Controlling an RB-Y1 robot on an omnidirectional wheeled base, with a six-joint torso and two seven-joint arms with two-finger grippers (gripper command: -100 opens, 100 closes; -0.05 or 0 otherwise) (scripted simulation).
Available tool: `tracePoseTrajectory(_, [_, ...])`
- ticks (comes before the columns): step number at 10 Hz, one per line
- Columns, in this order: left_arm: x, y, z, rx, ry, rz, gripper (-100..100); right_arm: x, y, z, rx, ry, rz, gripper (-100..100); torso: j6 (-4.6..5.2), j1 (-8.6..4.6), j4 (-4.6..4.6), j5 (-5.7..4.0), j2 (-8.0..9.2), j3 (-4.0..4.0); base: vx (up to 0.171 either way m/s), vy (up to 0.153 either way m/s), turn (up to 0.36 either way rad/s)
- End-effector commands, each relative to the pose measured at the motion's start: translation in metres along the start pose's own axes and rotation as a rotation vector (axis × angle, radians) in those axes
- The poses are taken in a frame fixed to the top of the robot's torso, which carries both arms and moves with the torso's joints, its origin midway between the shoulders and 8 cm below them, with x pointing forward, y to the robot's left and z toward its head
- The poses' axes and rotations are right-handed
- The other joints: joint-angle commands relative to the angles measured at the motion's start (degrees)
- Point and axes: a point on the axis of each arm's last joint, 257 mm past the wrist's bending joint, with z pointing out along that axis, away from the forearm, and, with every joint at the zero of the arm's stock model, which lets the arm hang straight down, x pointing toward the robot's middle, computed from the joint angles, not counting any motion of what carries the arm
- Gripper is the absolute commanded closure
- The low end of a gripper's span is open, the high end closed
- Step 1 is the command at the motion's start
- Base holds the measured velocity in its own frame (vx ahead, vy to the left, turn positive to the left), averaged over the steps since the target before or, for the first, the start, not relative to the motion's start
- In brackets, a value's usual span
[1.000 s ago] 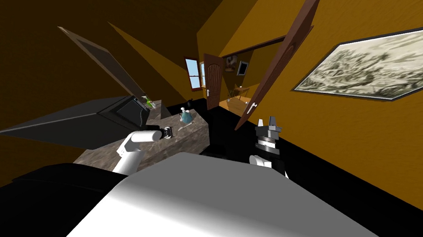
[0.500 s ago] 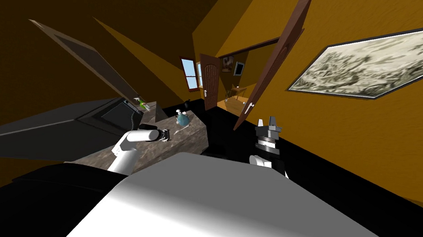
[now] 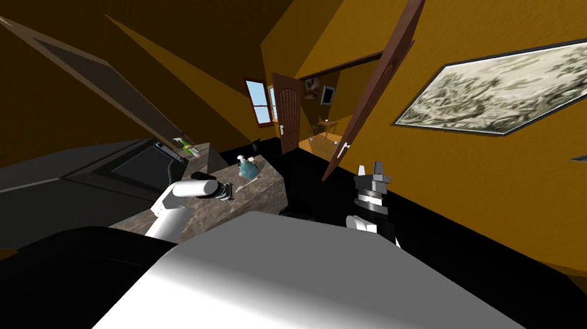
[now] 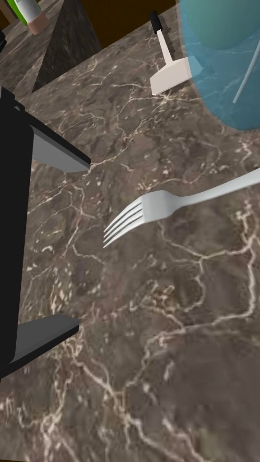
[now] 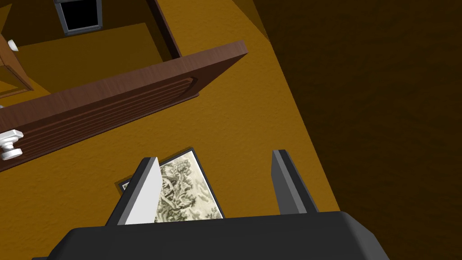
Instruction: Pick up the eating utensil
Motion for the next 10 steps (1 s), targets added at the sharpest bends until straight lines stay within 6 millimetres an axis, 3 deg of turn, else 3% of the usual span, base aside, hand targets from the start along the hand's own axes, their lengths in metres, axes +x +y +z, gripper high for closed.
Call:
tracePoseTrajectory(1, [-0.008, 0.01, -0.002, -0.049, -0.015, -0.01, -100, 0.0, 0.0, 0.0, 0.0, 0.0, 0.0, 0, 0.0, 0.0, 0.0, 0.0, 0.0, 0.0, 0.068, 0.004, -0.089])
tracePoseTrajectory(6, [-0.025, 0.036, -0.004, -0.171, -0.046, -0.03, -100, 0.0, 0.0, 0.0, 0.0, 0.0, 0.0, 0, 0.03, -0.03, -0.03, 0.0, -0.15, -0.09, 0.08, -0.004, -0.099])
tracePoseTrajectory(8, [-0.025, 0.037, -0.005, -0.176, -0.045, -0.03, -100, 0.0, 0.0, 0.0, 0.0, 0.0, 0.0, 0, 0.03, -0.16, 0.0, -0.03, -0.03, -0.01, 0.047, -0.031, -0.055])
tracePoseTrajectory(9, [-0.026, 0.038, -0.005, -0.179, -0.046, -0.03, 0, 0.0, 0.0, 0.0, 0.0, 0.0, 0.0, 0, -0.01, -0.13, 0.02, -0.03, 0.1, 0.05, 0.0, 0.0, 0.0])
tracePoseTrajectory(10, [-0.026, 0.039, 0.005, -0.178, -0.045, -0.034, -100, 0.0, 0.0, 0.0, 0.0, 0.0, 0.0, 0, -0.01, -0.07, 0.04, -0.01, 0.2, 0.11, -0.003, 0.002, -0.023])
